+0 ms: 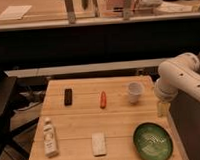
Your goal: Drag the pepper across the table
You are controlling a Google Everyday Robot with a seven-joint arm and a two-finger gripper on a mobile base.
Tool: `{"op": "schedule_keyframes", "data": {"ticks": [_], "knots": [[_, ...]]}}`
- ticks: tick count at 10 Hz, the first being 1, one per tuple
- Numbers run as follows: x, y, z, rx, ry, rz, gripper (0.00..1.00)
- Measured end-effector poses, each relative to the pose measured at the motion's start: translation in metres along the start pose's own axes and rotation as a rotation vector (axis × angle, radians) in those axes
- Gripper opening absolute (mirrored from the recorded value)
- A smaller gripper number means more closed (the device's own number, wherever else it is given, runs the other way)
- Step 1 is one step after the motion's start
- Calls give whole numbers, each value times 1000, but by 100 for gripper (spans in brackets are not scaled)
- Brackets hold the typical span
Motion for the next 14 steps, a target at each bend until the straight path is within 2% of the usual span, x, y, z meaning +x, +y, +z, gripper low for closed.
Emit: {"op": "schedule_keyframes", "data": {"ticks": [9, 11, 13, 14], "knots": [[0, 0, 0, 0, 0, 0, 80], [-4, -3, 0, 7, 12, -20, 80], [-41, -14, 0, 21, 27, -97, 80], [-50, -17, 0, 26, 34, -115, 80]]}}
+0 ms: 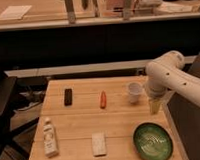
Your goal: Drag the pepper across the table
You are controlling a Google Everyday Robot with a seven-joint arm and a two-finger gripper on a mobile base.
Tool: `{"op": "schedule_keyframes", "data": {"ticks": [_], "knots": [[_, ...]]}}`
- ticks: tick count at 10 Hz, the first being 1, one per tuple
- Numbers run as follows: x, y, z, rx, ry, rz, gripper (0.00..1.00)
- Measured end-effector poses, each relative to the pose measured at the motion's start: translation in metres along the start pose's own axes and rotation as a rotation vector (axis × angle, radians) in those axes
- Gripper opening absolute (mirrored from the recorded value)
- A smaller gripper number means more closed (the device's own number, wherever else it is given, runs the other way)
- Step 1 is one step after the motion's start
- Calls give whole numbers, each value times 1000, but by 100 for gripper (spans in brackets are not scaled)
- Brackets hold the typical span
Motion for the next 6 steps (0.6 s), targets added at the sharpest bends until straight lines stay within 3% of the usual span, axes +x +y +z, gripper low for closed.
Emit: {"op": "schedule_keyframes", "data": {"ticks": [4, 6], "knots": [[-19, -13, 0, 19, 22, -86, 80], [-42, -21, 1, 29, 31, -139, 80]]}}
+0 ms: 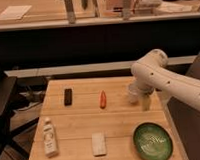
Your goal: Drag the pepper across the table
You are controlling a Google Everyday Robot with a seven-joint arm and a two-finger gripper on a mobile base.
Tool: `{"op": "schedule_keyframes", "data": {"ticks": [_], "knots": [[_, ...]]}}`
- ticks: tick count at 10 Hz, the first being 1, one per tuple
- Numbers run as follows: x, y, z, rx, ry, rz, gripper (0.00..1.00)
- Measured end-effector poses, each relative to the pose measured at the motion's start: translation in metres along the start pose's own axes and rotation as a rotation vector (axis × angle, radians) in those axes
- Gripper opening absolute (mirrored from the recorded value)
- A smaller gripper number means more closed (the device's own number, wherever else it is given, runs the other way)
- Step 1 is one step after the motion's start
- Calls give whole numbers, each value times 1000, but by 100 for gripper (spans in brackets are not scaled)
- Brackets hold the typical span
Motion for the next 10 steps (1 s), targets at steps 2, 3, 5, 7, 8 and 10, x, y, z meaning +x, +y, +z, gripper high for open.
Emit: {"op": "schedule_keyframes", "data": {"ticks": [2, 3, 5, 7, 8, 10], "knots": [[-12, -7, 0, 8, 10, -38, 80], [-14, -9, 1, 12, 14, -65, 80], [-21, -14, 4, 21, 14, -96, 80], [-37, -23, 7, 31, 11, -135, 80], [-40, -26, 8, 36, 11, -152, 80], [-42, -30, 11, 43, 15, -191, 80]]}}
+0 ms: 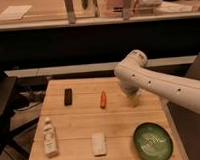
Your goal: Drag the pepper across the table
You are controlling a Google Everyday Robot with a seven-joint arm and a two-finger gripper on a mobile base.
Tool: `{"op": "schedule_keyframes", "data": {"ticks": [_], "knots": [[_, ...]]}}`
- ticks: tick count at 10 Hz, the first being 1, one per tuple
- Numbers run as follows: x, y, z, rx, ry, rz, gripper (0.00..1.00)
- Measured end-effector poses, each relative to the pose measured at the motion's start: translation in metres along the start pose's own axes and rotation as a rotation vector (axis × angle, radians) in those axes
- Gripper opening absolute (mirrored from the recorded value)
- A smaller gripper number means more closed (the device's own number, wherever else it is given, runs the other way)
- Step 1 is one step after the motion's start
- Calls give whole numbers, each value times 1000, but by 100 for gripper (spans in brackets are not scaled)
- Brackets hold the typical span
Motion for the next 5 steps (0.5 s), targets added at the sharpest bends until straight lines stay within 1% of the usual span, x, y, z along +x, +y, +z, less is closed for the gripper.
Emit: {"op": "schedule_keyframes", "data": {"ticks": [2, 5], "knots": [[-5, -5, 2, 8, -1, -26, 80], [-17, -18, 10, 27, -9, -109, 80]]}}
